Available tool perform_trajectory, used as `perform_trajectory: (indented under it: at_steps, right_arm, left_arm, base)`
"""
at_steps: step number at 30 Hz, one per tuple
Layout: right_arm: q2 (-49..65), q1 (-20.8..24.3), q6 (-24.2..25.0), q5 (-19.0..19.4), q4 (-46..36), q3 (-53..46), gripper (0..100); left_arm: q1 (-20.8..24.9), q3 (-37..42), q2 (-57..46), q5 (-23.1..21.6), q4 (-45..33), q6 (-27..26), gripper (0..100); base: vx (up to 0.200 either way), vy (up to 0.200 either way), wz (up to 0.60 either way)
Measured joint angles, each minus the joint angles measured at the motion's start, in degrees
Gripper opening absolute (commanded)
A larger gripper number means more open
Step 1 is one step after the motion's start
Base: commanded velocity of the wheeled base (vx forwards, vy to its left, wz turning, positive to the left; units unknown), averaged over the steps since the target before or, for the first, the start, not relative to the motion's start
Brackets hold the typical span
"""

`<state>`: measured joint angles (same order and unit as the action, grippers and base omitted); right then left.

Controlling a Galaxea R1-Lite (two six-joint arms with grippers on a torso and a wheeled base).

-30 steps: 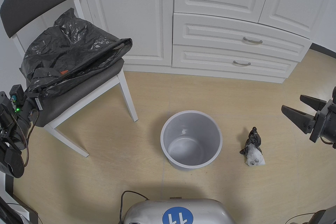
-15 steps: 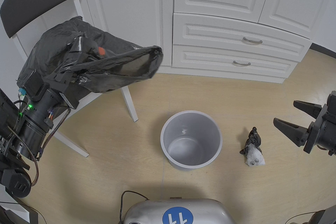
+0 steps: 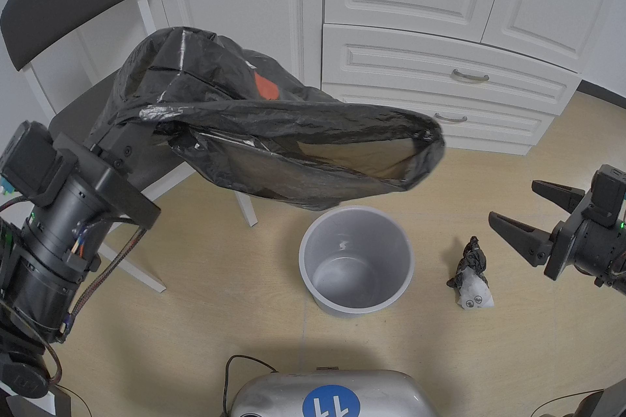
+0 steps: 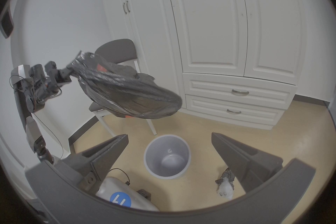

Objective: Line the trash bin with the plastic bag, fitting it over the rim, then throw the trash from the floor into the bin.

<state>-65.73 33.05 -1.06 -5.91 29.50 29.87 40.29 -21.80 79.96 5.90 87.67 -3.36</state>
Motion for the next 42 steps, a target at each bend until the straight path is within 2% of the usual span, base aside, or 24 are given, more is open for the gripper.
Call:
perform_trajectory:
  at_steps: [11,25,34,42]
  right_arm:
    - [-4.3,1.9,2.0,-3.8,6.5,0.1,100]
    - [-1.0,3.1,-1.1,-3.6,2.4,-1.8,100]
    - [-2.5,3.2,-0.9,-3.6,2.8,-1.6,100]
    - [-4.3,5.4,-0.8,-3.9,2.5,-2.2,100]
  left_arm:
    - [6.0,1.3,-5.0,0.0,0.0,0.2,0]
    - [6.6,2.0,-3.5,-0.1,-0.1,0.3,0]
    - [7.7,2.0,-3.5,0.0,0.0,0.5,0]
    - [8.8,1.3,-3.8,0.0,0.1,0.6,0]
  base:
    - [0.0,0.0,0.0]
    - [0.0,0.0,0.0]
    - [0.0,0.0,0.0]
    - [0.0,0.0,0.0]
